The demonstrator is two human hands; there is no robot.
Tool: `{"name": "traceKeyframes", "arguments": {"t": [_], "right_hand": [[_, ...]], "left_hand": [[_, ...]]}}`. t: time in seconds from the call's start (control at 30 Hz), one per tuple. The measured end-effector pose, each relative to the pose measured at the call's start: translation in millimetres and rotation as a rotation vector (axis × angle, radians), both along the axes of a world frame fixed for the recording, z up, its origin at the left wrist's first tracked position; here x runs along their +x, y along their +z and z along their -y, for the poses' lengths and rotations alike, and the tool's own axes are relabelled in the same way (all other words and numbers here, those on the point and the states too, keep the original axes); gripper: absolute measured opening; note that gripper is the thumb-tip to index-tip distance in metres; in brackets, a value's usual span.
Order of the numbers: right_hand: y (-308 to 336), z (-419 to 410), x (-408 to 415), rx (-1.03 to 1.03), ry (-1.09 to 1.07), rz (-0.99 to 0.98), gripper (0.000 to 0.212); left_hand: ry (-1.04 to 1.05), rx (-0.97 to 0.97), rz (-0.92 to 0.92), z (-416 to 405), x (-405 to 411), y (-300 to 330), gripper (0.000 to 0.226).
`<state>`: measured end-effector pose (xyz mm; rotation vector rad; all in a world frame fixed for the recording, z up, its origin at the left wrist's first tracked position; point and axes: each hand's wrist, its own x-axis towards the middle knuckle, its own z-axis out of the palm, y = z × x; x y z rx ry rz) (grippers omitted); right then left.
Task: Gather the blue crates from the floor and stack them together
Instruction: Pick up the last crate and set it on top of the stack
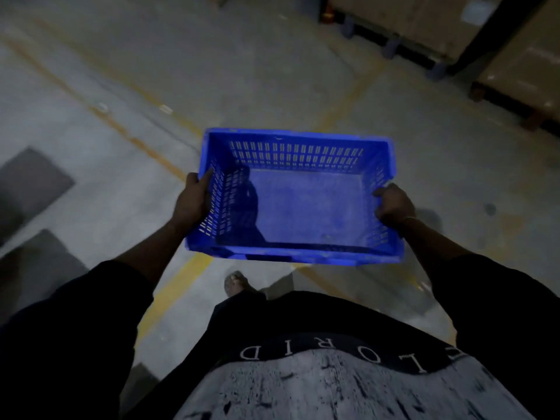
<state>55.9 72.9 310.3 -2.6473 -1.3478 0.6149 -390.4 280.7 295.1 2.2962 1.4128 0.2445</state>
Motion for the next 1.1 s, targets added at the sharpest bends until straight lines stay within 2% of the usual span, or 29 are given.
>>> {"name": "traceKeyframes", "arguments": {"t": [0.2,0.7,0.87,1.1], "right_hand": [[2,-108,-41,0.009,0.209,0.069,0.047],[0,-409,-192,-0.05,0.517,0.041,0.059],[-1,-509,-235,-0.049,0.598,0.021,0.063],[-18,-683,-291,0.012,0.729,0.015,0.061]], "left_hand": [[0.179,0.042,0.025,-22,-71,1,0.058],[0.503,0.057,0.08,-168,-242,16,0.064],[0.583,0.053,0.089,-222,-277,30,0.072],[0.736,0.074,0.048,-330,-320,15,0.066]]}}
